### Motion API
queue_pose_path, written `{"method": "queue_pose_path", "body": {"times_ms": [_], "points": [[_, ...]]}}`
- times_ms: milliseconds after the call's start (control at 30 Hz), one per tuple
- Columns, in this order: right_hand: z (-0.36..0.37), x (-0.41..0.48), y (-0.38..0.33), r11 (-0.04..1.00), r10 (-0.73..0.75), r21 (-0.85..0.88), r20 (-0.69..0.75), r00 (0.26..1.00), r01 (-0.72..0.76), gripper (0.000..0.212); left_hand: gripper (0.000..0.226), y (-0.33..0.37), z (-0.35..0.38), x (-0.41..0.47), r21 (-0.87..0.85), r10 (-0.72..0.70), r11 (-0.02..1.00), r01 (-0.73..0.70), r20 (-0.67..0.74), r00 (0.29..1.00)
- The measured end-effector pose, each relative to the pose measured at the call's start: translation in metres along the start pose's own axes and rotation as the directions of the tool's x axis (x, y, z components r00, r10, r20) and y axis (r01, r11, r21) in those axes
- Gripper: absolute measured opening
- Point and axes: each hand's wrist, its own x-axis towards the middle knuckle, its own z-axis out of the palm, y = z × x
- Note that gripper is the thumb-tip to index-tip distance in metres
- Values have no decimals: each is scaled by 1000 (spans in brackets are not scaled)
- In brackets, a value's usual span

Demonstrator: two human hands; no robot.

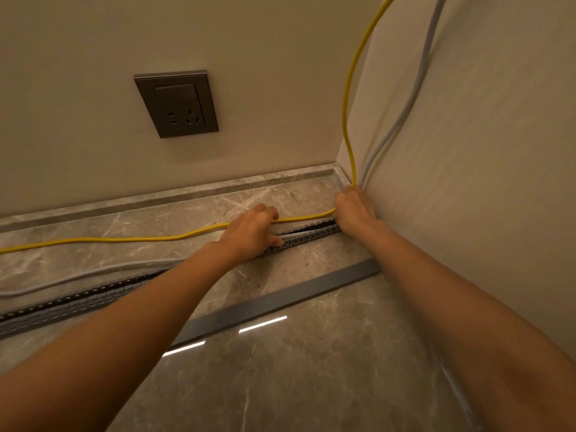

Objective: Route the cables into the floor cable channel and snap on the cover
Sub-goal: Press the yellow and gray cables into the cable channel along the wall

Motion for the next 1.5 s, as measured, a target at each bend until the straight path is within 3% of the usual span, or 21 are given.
{"method": "queue_pose_path", "body": {"times_ms": [167, 267, 333, 400, 600, 700, 800, 933, 1200, 1500], "points": [[-11, 1, 4, 989, -64, 118, -162, 985, 84, 25, 79, 4, 3, 7, -8, -16, 1000, 16, 48, 999], [-13, -3, 11, 963, -124, 221, -156, 980, 157, 22, 63, 8, 2, 9, 108, -106, 988, 108, -23, 994], [-9, -8, 18, 963, -153, 215, -70, 986, 165, 24, 50, 11, 3, 6, 267, -81, 958, 109, -114, 990], [-2, -13, 23, 962, -142, 230, -32, 989, 145, 25, 42, 14, 8, 3, 294, -43, 952, 86, -151, 988], [8, -14, 21, 960, -27, 275, -78, 997, 48, 25, 23, 2, 13, -4, 244, 99, 969, -45, -214, 972], [9, -10, 14, 951, 52, 308, -67, 996, -29, 24, 8, -3, 11, -9, 302, 266, 935, -184, -259, 928], [11, -8, 6, 936, 140, 331, -38, 989, -119, 26, 24, -3, 11, -12, 483, 374, 845, -232, -222, 900], [18, -7, 3, 918, 146, 373, -1, 989, -135, 28, 29, -9, 19, -20, 553, 416, 787, -274, -146, 897], [23, -7, 3, 905, 140, 393, 81, 987, -161, 33, 35, -7, 19, -21, 486, 347, 849, -206, -220, 911], [22, -7, -2, 917, 144, 351, 147, 979, -188, 36, 36, -14, 23, -21, 491, 341, 850, -192, -235, 910]]}}
